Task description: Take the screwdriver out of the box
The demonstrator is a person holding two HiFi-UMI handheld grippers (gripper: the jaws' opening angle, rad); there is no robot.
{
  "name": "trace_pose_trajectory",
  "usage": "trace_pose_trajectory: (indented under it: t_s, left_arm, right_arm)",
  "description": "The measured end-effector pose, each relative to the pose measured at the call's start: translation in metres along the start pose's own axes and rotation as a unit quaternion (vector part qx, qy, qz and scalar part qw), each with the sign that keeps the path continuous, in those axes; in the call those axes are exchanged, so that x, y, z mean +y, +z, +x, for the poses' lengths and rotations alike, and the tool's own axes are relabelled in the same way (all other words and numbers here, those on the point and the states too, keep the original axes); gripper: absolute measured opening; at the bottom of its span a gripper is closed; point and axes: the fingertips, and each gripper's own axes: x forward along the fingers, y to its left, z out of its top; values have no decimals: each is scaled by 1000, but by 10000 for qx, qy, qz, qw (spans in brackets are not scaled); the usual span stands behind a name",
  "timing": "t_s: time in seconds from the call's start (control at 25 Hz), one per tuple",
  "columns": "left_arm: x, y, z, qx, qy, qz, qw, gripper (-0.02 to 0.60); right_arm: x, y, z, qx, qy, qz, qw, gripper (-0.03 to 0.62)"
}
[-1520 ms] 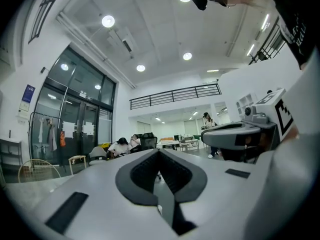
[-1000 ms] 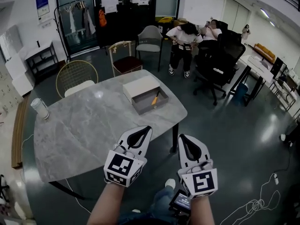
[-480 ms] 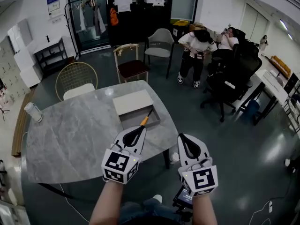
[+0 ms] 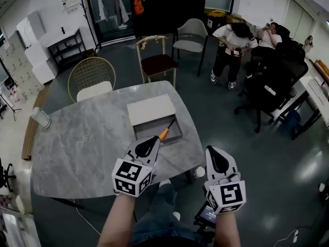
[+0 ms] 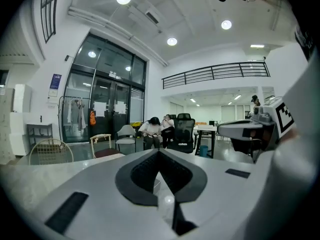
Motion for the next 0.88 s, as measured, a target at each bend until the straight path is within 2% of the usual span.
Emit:
trace_pose_trajectory:
  t_s: [0.16,0.2,0.32,0.4,0.68,0.88]
  left_arm:
    - [19,-27,39,538,-65,-176,9984,14]
    - [22,-34,49,720,-134,-184,9971,25]
    - [31,-53,78,1250,-416,-248,9910,107]
    - [39,-67,95,1592,-597,-331,9849,109]
    - [45,-141,143,2906,-1150,-327,9494,97]
    - [52,-184,161,3771,-1288,-384,9164,110]
  right_arm:
    - [-18,-19,27,243,-14,131,9996,25]
    - [-24,-22,34,283,-27,139,9995,25]
    - [-38,-25,60,393,-64,192,9990,25]
    - [-47,-27,80,473,-92,220,9986,26]
    - [-72,-43,133,857,-198,178,9960,25]
    - [-86,-67,150,1242,-267,336,9913,25]
